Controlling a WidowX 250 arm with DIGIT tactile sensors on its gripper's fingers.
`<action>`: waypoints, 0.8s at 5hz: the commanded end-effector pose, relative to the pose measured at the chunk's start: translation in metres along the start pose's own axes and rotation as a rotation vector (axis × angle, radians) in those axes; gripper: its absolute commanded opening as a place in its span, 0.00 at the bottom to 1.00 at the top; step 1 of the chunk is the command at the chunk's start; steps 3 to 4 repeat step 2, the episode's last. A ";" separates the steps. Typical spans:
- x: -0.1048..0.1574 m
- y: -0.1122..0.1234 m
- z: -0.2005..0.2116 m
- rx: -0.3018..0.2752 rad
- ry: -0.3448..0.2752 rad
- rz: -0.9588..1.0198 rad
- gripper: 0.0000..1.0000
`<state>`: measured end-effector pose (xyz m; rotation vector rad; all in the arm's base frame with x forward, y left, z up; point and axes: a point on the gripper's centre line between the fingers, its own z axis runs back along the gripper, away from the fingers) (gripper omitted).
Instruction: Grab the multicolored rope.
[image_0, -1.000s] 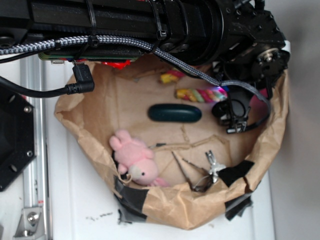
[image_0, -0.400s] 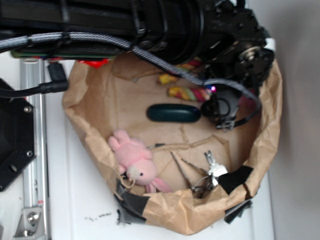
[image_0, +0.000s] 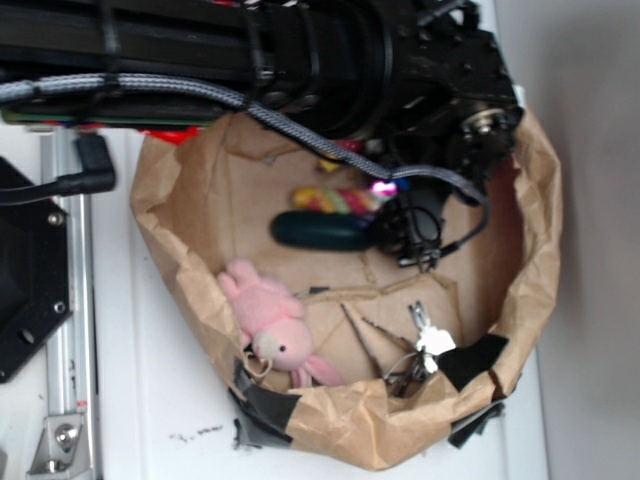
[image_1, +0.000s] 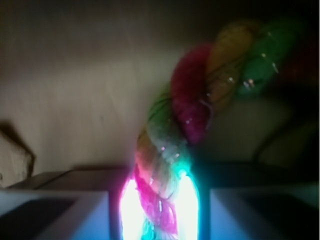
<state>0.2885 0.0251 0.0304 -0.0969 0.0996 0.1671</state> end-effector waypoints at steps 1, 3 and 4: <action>-0.049 -0.009 0.109 0.068 -0.164 0.067 0.00; -0.046 -0.012 0.141 0.029 -0.185 0.100 0.00; -0.046 -0.012 0.141 0.029 -0.185 0.100 0.00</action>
